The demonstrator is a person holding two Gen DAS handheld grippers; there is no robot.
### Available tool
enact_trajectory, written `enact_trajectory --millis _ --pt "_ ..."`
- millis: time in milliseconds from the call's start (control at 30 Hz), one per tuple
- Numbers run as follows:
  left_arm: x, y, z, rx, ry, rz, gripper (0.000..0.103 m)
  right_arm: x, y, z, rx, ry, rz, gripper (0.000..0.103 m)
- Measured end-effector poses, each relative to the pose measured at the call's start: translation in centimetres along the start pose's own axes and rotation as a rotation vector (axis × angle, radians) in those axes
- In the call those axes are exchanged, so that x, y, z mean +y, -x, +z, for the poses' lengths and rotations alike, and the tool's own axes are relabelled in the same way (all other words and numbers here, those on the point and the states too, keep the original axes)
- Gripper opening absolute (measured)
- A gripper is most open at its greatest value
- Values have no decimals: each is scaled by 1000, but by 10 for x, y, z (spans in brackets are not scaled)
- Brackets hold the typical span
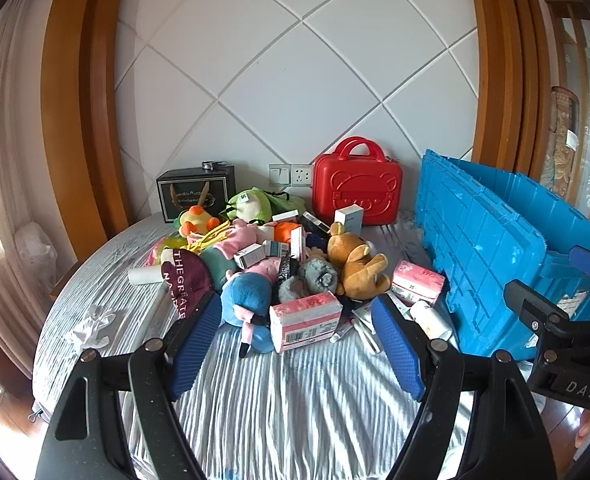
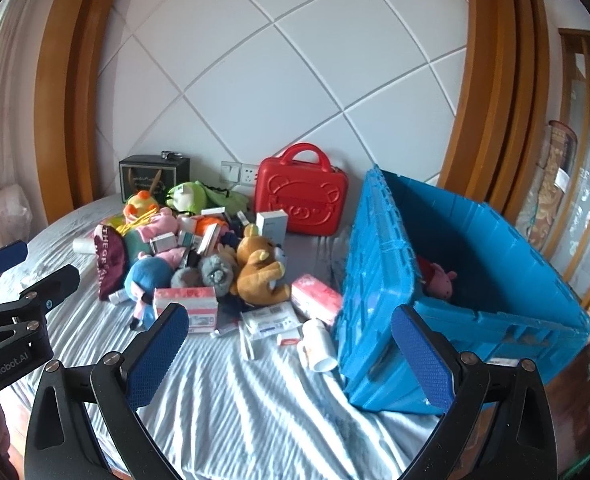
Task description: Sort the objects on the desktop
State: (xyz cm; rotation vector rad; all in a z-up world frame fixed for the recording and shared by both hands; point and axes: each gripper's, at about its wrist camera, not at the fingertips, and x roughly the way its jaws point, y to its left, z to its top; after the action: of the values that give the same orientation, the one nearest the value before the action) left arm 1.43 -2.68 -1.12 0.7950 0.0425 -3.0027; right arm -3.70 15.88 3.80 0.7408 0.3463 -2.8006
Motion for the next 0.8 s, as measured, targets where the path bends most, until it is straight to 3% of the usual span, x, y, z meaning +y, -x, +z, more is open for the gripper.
enact_trajectory --millis 267,500,633,800 --pt "12 -48 -3 60 7 68 77 14 -44 1 52 21 72 103" --pt "41 -127 -24 236 46 126 77 31 -110 -7 146 44 200 103" --pt "52 -167 -35 297 34 177 77 41 -155 -13 193 54 267 103" --pt "58 -217 -44 397 22 163 77 41 -225 -28 314 0 358 103"
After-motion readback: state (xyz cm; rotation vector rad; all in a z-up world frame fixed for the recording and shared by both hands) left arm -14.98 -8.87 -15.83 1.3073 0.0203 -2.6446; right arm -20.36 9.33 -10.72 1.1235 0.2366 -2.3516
